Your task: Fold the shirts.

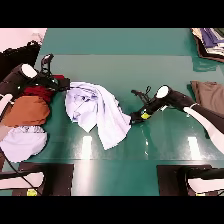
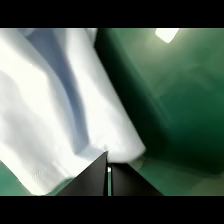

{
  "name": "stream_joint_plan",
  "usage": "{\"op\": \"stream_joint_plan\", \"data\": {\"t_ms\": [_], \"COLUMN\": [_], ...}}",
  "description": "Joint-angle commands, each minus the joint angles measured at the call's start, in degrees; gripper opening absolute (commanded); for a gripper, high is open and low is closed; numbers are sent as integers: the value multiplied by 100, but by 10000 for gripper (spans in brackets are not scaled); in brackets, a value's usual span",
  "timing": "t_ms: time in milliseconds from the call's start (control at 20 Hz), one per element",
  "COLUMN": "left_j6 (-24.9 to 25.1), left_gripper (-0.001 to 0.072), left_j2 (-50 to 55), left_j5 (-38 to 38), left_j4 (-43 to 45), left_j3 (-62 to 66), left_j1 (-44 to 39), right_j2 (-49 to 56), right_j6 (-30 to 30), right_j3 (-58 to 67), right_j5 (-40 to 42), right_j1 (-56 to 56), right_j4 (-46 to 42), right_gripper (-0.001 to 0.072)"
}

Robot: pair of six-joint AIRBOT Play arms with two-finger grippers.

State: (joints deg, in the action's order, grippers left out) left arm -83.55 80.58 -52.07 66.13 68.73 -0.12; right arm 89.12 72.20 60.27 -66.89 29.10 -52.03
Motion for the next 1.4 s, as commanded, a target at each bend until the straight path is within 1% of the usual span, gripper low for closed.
{"op": "stream_joint_plan", "data": {"t_ms": [0, 200, 250, 450, 600, 700, 750, 850, 1000, 1100, 1150, 1250, 1350], "left_j6": [4, 223, 321, 323, 417, 450, 450, 450, 459, 831, 909, 909, 905], "left_gripper": [24, 24, 24, 24, 24, 24, 24, 24, 24, 24, 24, 24, 25], "left_j2": [-619, -1878, -2188, -3220, -3567, -3598, -3580, -3571, -3571, -3571, -3571, -3571, -3571], "left_j5": [-39, -374, -492, -997, -1512, -2087, -2393, -2789, -2975, -2916, -2771, -2455, -2382], "left_j4": [214, 304, 238, 70, -431, -833, -896, -892, -896, -883, -876, -876, -909], "left_j3": [186, 1049, 1327, 2326, 2846, 3014, 2977, 2516, 1084, -131, -776, -1928, -2815], "left_j1": [4, 4, 4, 4, 4, 4, 4, 4, -2, -179, -332, -673, -953], "right_j2": [-680, -2087, -2369, -3241, -3630, -3746, -3768, -3764, -3766, -3766, -3766, -3766, -3766], "right_j6": [-68, -68, -68, -70, -68, -63, -22, 109, 260, 275, 273, 273, 273], "right_j3": [11, 166, 367, 1598, 2420, 2837, 2968, 2988, 2173, 1292, 811, 24, -483], "right_j5": [289, 186, 61, -302, -584, -925, -1106, -1432, -1665, -1746, -1716, -1635, -1609], "right_j1": [-356, -1309, -1558, -2411, -2855, -3086, -3165, -3202, -2955, -2656, -2511, -2328, -2304], "right_j4": [98, 90, 92, 83, 83, 83, 83, -39, -579, -920, -1005, -1121, -1115], "right_gripper": [13, 12, 12, 12, 12, 12, 12, 12, 12, 12, 12, 12, 12]}}
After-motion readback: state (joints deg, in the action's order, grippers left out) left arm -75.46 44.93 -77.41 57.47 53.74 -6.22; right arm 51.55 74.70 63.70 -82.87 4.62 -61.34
